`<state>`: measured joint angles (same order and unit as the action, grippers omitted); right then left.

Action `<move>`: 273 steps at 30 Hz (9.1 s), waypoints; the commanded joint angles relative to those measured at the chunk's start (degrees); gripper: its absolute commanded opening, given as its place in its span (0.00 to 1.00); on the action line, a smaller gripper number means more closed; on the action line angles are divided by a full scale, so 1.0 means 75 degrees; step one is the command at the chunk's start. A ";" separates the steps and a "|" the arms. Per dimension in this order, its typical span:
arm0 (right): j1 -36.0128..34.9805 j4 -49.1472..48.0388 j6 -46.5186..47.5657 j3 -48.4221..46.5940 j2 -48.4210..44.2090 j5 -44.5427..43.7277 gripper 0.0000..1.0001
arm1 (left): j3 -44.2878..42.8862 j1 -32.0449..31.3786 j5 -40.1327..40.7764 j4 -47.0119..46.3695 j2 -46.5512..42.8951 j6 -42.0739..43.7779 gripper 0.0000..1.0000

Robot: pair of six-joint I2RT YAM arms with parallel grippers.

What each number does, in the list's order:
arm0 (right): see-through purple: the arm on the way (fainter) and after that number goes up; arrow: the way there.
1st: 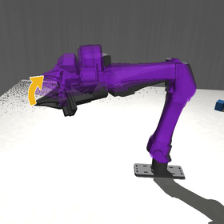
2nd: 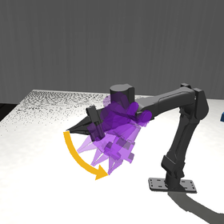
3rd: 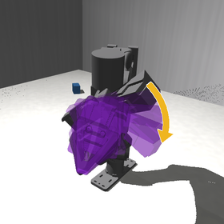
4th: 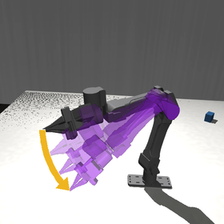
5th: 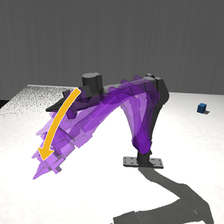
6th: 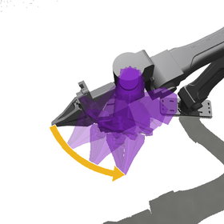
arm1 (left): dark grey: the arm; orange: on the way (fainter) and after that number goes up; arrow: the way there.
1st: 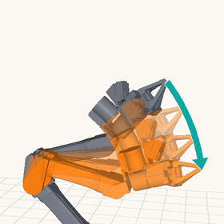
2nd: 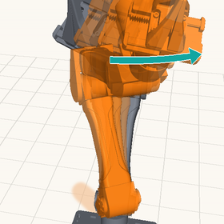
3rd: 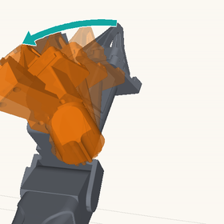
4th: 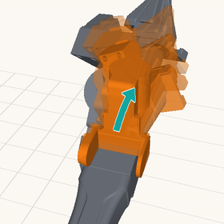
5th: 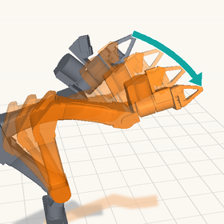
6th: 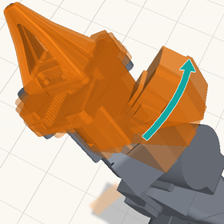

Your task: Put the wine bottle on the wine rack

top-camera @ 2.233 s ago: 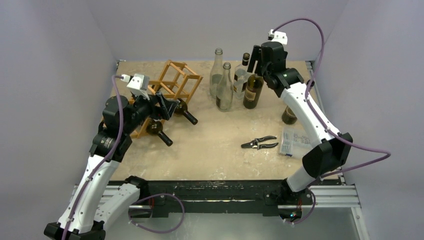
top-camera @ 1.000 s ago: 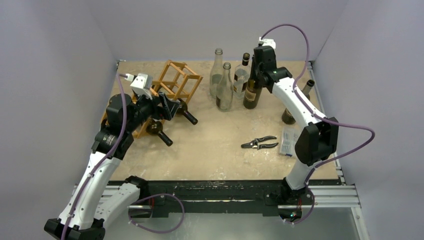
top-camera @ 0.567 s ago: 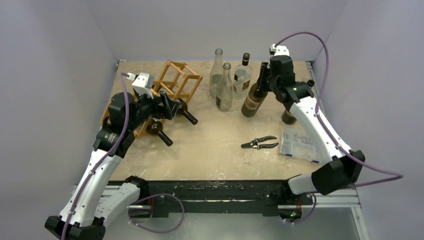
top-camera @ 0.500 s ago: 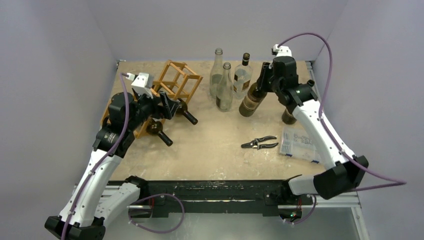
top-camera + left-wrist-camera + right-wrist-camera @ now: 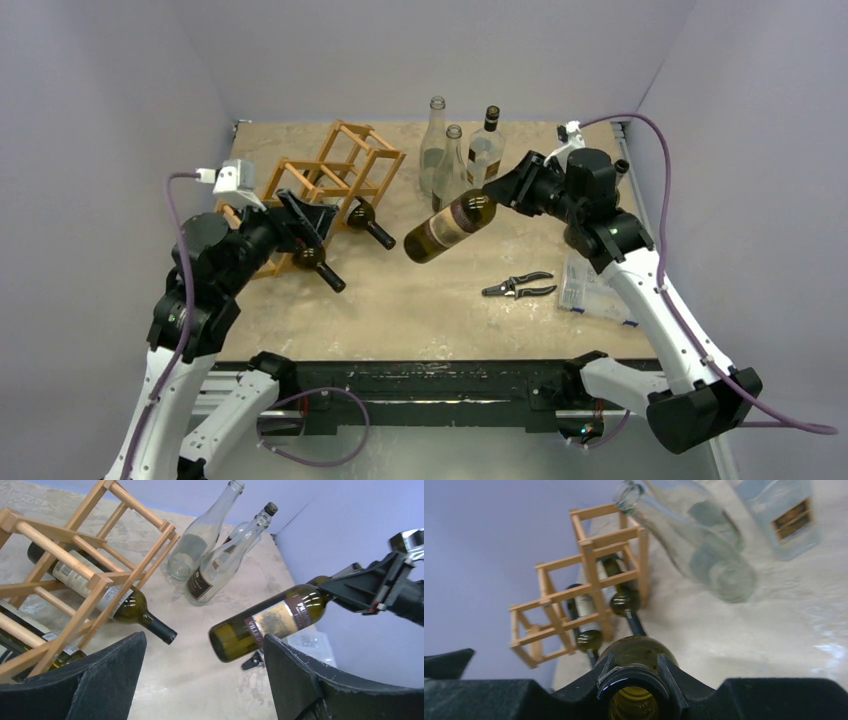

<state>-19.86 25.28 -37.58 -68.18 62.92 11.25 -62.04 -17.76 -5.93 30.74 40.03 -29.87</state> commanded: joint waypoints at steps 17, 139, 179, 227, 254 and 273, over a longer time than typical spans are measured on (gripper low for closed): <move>-0.1664 -0.9152 -0.6665 0.1673 0.0425 -0.1102 0.00 | -0.0337 -0.0011 0.0391 -0.0031 -0.1162 -0.4876 1.00; -0.7665 -0.0096 0.4724 -0.1050 0.2645 -0.6486 0.03 | 0.2164 -0.0163 -0.1491 -0.2267 -0.0263 -0.6988 0.00; -0.7444 0.0686 0.2317 0.1398 0.0873 -0.7007 0.00 | -0.0754 -0.0049 0.0676 0.3170 -0.0140 -0.2337 1.00; -0.5120 0.0224 0.4594 -0.1502 0.4158 -0.6497 0.00 | -0.2310 -0.0058 0.2936 0.4110 -0.2548 0.0385 1.00; -0.4655 -0.0828 0.5701 -0.2689 0.5228 -0.5966 0.00 | -0.2333 -0.0058 0.2857 0.4196 -0.2652 0.0347 1.00; -0.4255 -0.1559 0.6402 -0.3785 0.6376 -0.5582 0.00 | -0.2463 -0.0058 0.2866 0.4341 -0.2712 0.0333 1.00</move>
<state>-52.12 21.80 9.54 -90.72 112.18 -30.39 -79.29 -18.39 15.66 63.59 19.94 -27.86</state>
